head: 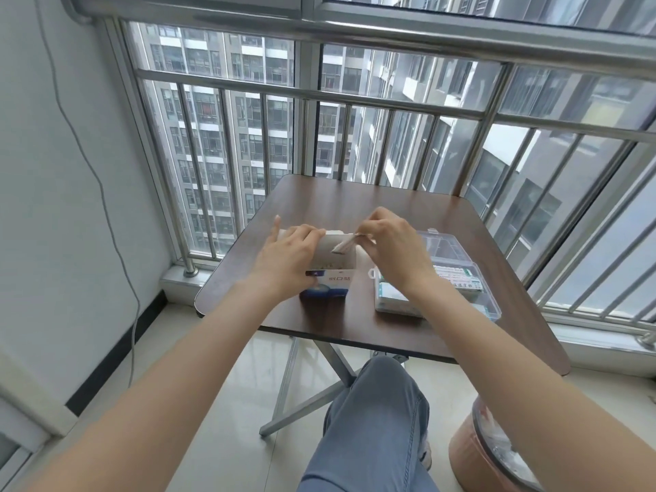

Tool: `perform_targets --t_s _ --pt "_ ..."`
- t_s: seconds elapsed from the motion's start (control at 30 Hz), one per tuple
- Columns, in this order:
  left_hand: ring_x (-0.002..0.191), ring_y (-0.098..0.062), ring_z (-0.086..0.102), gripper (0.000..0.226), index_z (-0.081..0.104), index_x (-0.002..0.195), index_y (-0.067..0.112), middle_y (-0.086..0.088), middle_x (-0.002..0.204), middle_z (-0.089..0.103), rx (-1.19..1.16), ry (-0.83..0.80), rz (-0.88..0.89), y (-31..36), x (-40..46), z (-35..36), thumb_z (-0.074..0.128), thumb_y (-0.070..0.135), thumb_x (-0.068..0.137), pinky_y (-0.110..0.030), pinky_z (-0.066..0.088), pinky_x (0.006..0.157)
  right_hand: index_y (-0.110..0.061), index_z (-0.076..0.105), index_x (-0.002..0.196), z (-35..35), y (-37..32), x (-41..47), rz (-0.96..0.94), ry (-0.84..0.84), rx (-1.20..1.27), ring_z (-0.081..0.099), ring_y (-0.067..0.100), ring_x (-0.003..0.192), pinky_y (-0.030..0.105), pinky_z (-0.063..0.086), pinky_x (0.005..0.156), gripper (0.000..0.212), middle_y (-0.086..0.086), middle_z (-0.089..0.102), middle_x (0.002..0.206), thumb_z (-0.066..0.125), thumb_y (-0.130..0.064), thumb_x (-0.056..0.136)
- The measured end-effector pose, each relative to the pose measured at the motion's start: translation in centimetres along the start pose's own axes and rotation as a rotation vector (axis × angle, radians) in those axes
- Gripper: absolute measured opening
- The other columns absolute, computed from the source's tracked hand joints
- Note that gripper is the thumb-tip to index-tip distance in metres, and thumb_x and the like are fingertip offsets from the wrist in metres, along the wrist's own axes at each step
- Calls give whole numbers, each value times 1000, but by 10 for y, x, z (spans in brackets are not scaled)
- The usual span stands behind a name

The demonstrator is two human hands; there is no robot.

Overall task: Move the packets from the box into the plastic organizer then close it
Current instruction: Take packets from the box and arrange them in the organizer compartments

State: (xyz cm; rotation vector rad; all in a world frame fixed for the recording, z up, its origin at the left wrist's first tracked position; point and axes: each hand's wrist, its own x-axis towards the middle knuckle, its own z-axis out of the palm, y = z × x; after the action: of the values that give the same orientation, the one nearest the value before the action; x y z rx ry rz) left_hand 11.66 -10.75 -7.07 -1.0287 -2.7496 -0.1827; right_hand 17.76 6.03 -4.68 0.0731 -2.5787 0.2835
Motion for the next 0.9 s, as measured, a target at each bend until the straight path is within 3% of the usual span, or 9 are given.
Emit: perform_targets --t_s 0.13,0.2,0.27,0.33,0.43,0.53,0.63,0.77,0.9 --pt "145 -17 13 84 16 149 14 0 154 24 16 -101 1 -6 15 -5 62 40 84 -47 -9 116 -6 73 91 -10 15 6 236 11 311 65 15 64 22 51 63 12 10 69 83 63 -11 88" --pt "146 -14 9 82 18 149 14 0 155 23 -137 -45 19 4 16 -9 60 44 86 -43 -9 117 -6 73 89 -15 20 3 342 -4 571 64 5 53 14 50 56 8 10 70 75 66 -7 85" --pt "142 -16 22 67 29 146 14 -4 151 33 -453 53 7 22 18 -16 55 41 91 -35 8 116 -5 71 91 -23 24 -1 425 -32 815 64 5 52 16 50 57 9 9 69 71 69 -4 82" --pt "125 -20 45 46 44 138 13 -7 135 53 -707 74 -27 38 22 -21 45 34 98 -33 33 104 -4 70 93 -31 30 -5 466 -64 970 65 8 54 16 49 57 12 4 70 69 69 -2 81" --pt "92 -22 65 31 61 118 6 -9 99 68 -981 -39 -57 55 28 -26 41 22 101 -34 52 83 -8 71 95 -43 43 -14 468 -91 991 67 8 58 13 48 57 14 -1 71 69 68 -3 82" --pt "76 -12 71 23 65 109 1 -7 85 71 -1236 -143 -116 69 32 -24 48 13 98 -19 56 66 -7 69 98 -49 56 -23 475 -105 1006 67 9 61 21 50 66 18 5 71 78 65 1 83" --pt "73 -14 71 20 66 105 -3 -8 85 70 -1322 -89 -153 85 42 -16 57 7 91 -20 57 64 -11 68 97 -54 71 -30 494 -100 1036 67 12 64 24 52 71 23 7 72 82 64 6 82" --pt "72 -11 65 14 68 93 7 -3 81 67 -1383 10 -235 101 52 -8 67 -1 82 -22 57 68 -13 66 94 -59 89 -36 565 -102 1012 69 8 63 14 47 59 25 -5 73 73 69 6 78" --pt "70 -11 66 18 68 86 12 -4 83 68 -1476 2 -282 119 65 -2 70 -4 78 -20 55 60 -12 67 92 -63 110 -40 605 -90 1009 70 9 64 13 42 54 20 -3 73 73 70 3 78"
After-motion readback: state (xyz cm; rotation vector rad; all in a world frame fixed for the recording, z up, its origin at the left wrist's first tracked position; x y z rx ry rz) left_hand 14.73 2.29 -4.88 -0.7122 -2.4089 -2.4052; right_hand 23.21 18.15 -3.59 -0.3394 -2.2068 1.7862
